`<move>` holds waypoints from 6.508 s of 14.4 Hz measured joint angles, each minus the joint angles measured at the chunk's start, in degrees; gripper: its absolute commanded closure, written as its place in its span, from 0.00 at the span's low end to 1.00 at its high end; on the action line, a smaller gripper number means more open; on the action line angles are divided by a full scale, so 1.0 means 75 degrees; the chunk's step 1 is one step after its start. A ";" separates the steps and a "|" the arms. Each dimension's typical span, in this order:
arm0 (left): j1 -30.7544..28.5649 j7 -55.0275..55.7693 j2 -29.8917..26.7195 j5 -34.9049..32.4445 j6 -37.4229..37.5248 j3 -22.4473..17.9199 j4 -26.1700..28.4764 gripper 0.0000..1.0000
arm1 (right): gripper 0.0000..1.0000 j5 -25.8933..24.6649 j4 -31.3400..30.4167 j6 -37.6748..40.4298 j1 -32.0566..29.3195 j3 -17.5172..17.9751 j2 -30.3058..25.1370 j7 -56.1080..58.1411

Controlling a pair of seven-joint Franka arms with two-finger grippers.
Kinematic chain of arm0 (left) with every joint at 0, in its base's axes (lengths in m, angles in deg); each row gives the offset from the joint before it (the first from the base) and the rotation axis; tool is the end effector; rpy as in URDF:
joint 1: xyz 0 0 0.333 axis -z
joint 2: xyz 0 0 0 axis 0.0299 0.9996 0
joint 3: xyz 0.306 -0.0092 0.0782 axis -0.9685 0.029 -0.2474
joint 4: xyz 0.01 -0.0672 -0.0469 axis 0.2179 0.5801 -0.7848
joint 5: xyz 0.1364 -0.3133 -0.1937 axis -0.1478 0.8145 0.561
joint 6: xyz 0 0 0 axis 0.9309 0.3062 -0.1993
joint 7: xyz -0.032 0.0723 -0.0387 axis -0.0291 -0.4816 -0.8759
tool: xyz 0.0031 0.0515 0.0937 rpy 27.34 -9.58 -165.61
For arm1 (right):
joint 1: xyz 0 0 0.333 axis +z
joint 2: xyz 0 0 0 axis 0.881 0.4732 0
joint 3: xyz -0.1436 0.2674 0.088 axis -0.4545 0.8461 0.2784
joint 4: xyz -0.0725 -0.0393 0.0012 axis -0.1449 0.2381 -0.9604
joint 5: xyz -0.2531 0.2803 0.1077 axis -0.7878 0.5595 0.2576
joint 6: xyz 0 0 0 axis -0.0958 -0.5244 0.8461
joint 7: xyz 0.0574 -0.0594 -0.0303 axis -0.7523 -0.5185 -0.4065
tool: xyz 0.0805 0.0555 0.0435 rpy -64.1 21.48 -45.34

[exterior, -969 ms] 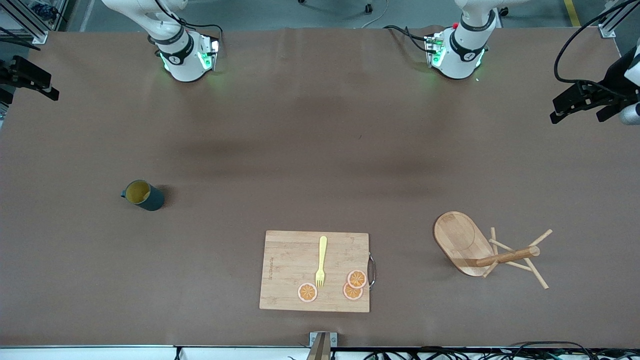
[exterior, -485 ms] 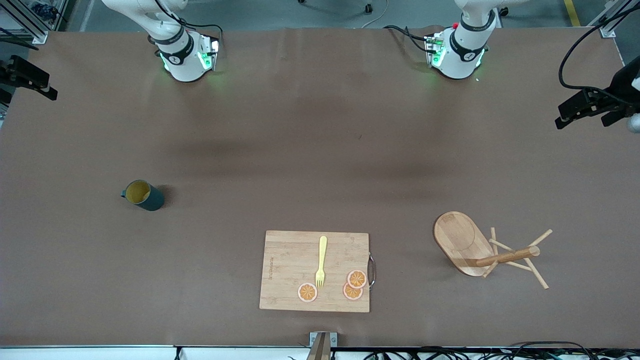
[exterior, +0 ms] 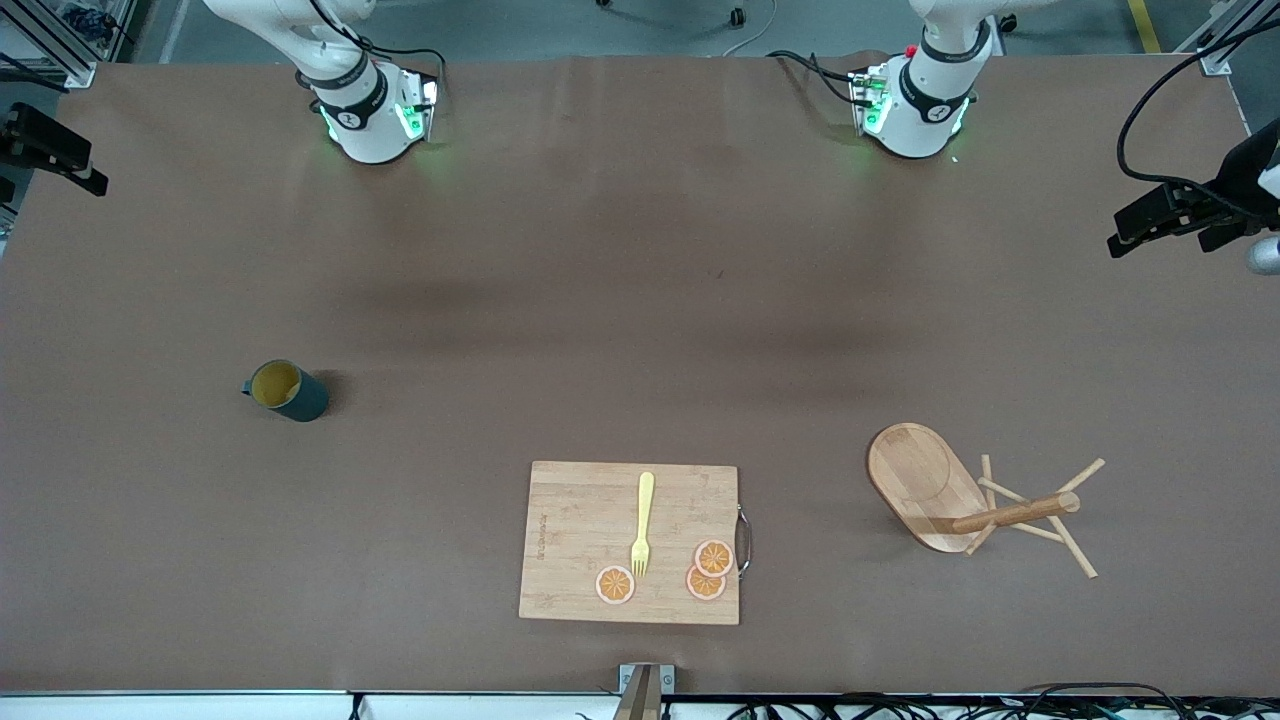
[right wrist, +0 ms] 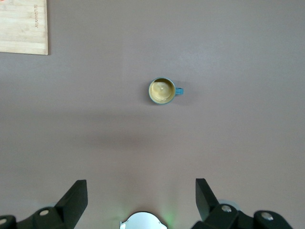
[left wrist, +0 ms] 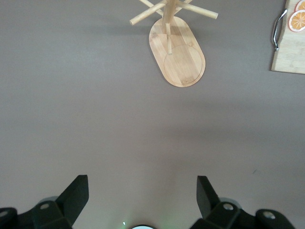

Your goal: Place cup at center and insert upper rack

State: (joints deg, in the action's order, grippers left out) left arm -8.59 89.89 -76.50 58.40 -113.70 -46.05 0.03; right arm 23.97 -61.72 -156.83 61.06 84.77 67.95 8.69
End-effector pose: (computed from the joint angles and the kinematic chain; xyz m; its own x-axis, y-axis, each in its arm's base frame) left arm 0.5417 -0.0134 0.6382 0.9979 0.0500 -0.0417 0.0504 -0.9987 0.0102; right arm 0.4970 -0.0436 0.6841 0.9979 0.0437 -0.0484 0.0418 -0.9984 -0.0387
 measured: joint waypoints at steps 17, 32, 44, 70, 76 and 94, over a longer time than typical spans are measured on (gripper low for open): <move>-0.0036 -0.0002 0.0019 -0.0005 -0.0292 -0.0004 -0.0113 0.00 | 0.00 0.0012 -0.1663 -0.3586 -0.0137 -0.0034 0.2642 0.1576; -0.0026 0.0013 0.0034 -0.0005 -0.0511 0.0006 -0.0120 0.00 | 0.47 0.0051 -0.3550 -0.7445 -0.0517 -0.0012 0.4078 0.5917; -0.0025 0.0013 0.0039 -0.0005 -0.0512 0.0006 -0.0120 0.00 | 1.00 0.0280 -0.3325 -0.6101 -0.0083 0.0076 0.3624 0.4539; 0.0049 0.0074 0.0110 -0.0005 -0.0909 0.0114 -0.0123 0.00 | 0.84 0.0685 -0.0768 -0.6591 0.6978 0.0187 0.5672 -0.6630; 0.0450 0.1001 0.0252 -0.0017 -0.1001 0.0323 -0.0123 0.00 | 0.00 0.0685 -0.0643 -0.6589 0.6975 0.0109 0.5707 -0.6633; 0.5596 0.9315 0.2149 -0.1971 -0.1598 0.0539 -0.0080 0.00 | 0.00 0.0232 0.0418 -0.1861 0.2253 -0.0270 0.3457 -0.1824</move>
State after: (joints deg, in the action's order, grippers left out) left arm 33.38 159.75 -60.38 43.62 -125.69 -42.01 -0.57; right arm 25.71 -58.58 -170.79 77.95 82.75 93.88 -4.99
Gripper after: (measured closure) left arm 0.000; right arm 0.000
